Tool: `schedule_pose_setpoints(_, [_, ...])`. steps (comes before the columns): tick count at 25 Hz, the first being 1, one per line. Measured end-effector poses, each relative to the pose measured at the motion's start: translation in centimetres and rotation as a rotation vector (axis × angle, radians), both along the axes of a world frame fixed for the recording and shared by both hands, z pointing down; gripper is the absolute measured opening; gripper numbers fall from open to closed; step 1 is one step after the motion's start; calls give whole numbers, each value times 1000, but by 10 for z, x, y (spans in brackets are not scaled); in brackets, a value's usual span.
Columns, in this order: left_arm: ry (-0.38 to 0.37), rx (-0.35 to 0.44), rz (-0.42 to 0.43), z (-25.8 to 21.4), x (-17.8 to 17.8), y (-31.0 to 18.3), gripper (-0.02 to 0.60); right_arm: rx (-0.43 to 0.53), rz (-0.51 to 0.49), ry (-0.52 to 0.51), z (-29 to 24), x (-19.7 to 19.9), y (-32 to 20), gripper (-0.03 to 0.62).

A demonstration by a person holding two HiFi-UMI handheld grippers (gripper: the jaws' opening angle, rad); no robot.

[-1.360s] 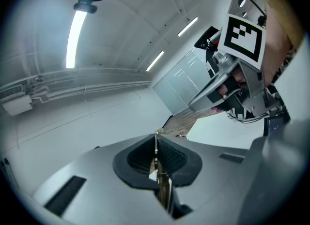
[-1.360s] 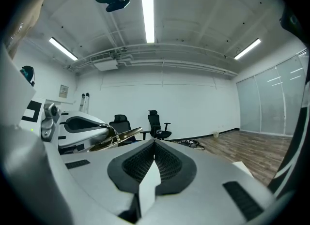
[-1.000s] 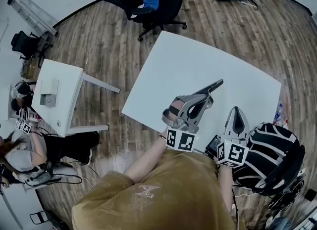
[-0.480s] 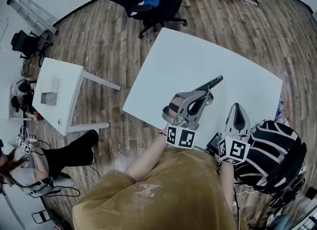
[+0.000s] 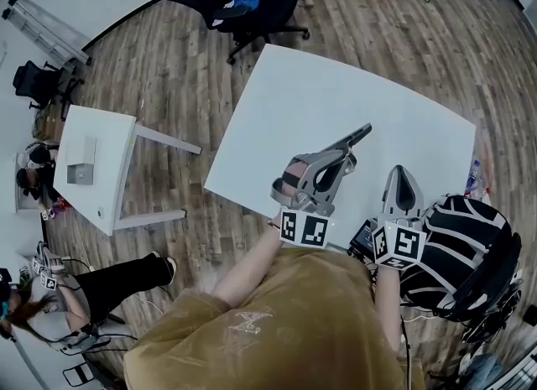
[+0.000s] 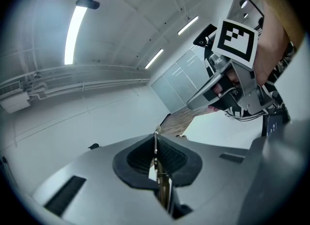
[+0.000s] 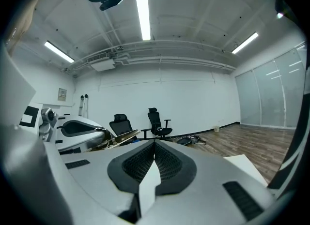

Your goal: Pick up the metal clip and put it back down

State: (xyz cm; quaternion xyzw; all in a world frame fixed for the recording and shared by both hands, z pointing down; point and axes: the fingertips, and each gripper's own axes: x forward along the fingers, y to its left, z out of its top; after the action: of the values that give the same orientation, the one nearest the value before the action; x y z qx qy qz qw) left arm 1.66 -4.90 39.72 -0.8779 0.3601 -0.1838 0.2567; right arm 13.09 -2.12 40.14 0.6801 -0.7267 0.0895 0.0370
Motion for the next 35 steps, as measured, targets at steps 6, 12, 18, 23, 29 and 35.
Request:
schedule_pose_setpoints(6, [-22,-10,0,8,-1,0,11,-15,-5,-15,7,-4,-2,8])
schedule_pose_setpoints(12, [-45,-28,-7,21,-1,0,11,-37,-8,-24,17,-1,-8,8])
schedule_pose_setpoints(18, [-67,-52,-6,33,-1,-1,11,-67,-8,-31,30,0,-7,8])
schedule_pose_setpoints(23, [-82,-64,-9,43,-2,-3,11,-88,-9,-36,39,-1,-7,8])
schedule_pose_setpoints(29, [-105,-80,-1,56,1,-5,11,-115,4,-46,51,4,-7,8])
schedule_pose_setpoints(35, [-138,-112,4,76,1,-5,11,-152,16,-51,65,8,-5,8])
